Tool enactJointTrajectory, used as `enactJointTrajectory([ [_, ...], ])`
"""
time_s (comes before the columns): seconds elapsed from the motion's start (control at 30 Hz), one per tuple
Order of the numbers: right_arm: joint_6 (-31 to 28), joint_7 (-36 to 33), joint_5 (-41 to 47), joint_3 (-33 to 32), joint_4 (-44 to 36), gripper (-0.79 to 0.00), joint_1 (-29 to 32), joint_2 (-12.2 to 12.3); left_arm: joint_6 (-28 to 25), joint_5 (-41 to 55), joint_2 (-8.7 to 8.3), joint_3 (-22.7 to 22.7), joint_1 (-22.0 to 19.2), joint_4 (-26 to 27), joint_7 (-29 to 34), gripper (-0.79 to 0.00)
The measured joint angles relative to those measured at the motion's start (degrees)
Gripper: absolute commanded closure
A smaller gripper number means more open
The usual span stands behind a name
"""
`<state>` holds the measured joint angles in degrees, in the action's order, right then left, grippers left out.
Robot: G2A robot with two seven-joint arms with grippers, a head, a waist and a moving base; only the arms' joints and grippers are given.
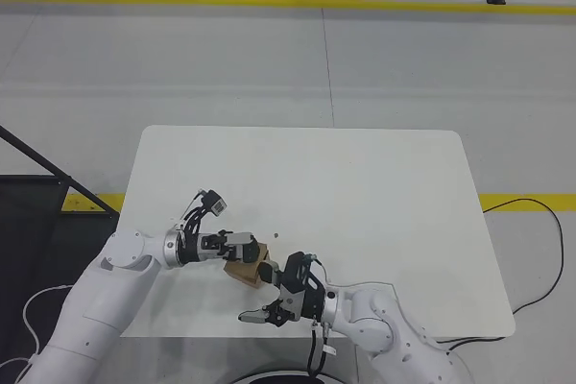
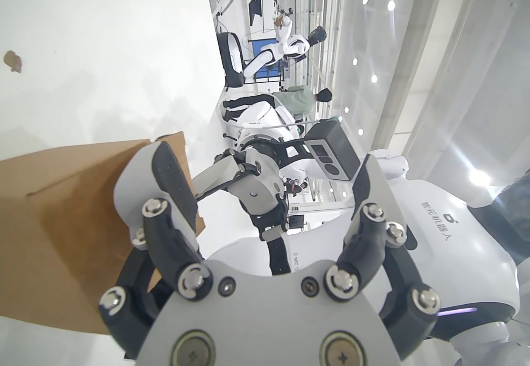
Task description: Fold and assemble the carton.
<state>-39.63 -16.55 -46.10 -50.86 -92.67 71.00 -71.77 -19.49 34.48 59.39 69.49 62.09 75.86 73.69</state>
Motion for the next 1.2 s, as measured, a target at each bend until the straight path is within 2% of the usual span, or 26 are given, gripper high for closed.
enactJointTrajectory([
  [0.83,-0.44,0.37,-2.63,1.61,0.30,-0.785,-0.84,0.01,-0.27,0.42,0.03,0.09,-0.19,-0.72,0.45,-0.785],
  [1.2,-0.16,0.75,-2.62,1.77,0.48,-0.785,-0.99,0.04,-1.01,1.51,-0.75,3.95,0.98,-1.32,0.89,-0.785],
])
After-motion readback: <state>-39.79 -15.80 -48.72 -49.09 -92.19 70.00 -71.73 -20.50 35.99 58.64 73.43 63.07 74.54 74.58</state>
